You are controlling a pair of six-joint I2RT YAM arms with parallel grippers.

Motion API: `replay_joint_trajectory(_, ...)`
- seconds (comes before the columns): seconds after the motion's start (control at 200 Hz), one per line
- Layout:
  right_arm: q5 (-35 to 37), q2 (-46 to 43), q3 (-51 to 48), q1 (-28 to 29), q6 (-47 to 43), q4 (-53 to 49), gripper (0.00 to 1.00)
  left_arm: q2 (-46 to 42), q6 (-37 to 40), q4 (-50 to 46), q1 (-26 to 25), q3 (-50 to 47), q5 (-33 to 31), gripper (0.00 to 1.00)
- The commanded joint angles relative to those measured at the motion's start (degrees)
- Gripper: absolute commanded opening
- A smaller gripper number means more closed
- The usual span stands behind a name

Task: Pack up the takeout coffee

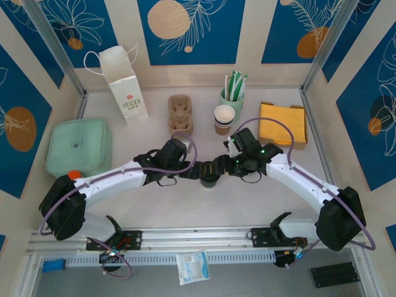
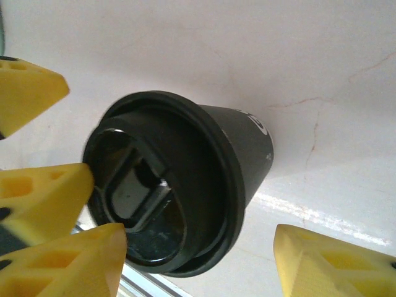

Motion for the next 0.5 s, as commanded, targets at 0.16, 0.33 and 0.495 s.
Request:
replay_joint_trajectory(0.16, -3.0, -5.6, -0.8, -3.0, 0.4, -2.9, 0.61, 1.0, 1.1, -4.5, -0.2, 2.6, -0.2, 0.99)
replay_joint_trajectory(0.33, -3.7, -7.1, -4.3, -4.3, 1.1, -2.0, 0.47, 0.7, 1.2, -5.0, -0.2, 4.3, 0.2, 0.99)
replay_joint_trajectory(0.495, -4.7, -6.4, -6.4, -4.4, 1.8, -0.1, 0.37, 0.7, 2.0, -5.9, -0.2, 6.1, -0.3, 0.99)
